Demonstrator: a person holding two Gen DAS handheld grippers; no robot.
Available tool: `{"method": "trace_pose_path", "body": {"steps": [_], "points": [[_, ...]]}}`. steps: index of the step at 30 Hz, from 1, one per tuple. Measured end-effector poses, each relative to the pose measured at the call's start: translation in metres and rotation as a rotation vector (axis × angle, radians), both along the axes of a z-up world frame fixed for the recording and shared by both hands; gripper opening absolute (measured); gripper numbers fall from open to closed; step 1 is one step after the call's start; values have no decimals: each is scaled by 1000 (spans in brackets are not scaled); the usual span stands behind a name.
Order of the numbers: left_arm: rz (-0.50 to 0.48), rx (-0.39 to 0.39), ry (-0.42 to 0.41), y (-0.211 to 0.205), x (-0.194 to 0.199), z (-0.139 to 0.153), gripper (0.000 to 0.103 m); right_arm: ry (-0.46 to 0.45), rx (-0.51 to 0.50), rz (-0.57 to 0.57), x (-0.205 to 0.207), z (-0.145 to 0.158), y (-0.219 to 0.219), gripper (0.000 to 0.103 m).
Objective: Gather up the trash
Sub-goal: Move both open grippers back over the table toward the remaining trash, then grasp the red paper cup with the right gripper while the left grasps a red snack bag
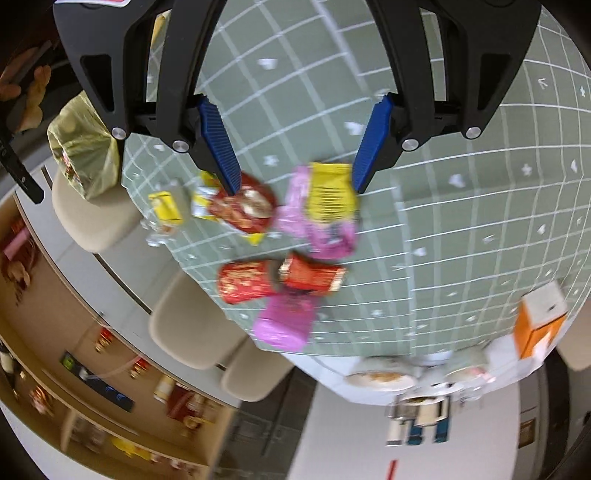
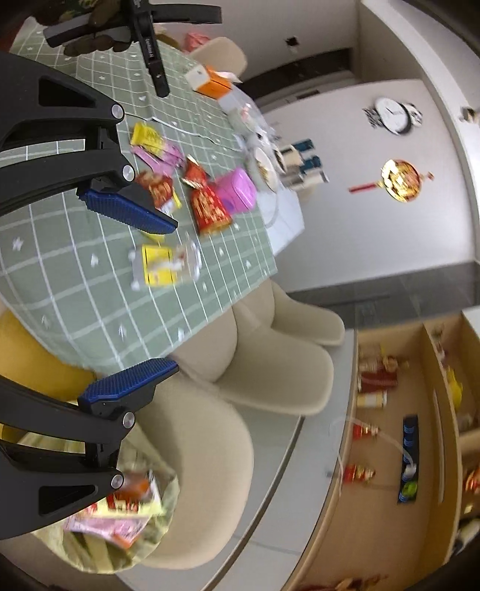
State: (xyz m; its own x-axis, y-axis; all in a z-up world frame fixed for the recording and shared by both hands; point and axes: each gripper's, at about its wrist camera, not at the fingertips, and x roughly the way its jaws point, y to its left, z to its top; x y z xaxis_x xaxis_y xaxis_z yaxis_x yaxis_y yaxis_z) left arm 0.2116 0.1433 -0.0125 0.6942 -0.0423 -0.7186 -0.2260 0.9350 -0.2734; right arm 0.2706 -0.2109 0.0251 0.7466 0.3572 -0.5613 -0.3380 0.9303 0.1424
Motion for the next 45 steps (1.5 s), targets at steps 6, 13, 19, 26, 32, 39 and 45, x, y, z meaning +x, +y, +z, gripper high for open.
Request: {"method": "trace_pose_path", "body": {"steps": [6,13,19,26,32,39,45], "points": [[-62,10,-40,27,9,-10,59,45,-25,47,3,-13,43,66],[-224,66,-54,35,83,-23,60,95,-110,38,11,-30,67,66],[-359,67,-23,54,179,-47,61,144,-152,10,22,-52,70,66],[-417,31,70,65,234,-85,62,135,-108,134,49,-52,89,66],[-484,-155,120,62,188,-85,61,128,-121,225,118,-50,152,66],[-496,-141,84,67,150,-68,62,197,-99,270,207,-68,218,66],[-450,-118,46,91,168,-66,61,329,-65,319,243,-94,236,51]]}}
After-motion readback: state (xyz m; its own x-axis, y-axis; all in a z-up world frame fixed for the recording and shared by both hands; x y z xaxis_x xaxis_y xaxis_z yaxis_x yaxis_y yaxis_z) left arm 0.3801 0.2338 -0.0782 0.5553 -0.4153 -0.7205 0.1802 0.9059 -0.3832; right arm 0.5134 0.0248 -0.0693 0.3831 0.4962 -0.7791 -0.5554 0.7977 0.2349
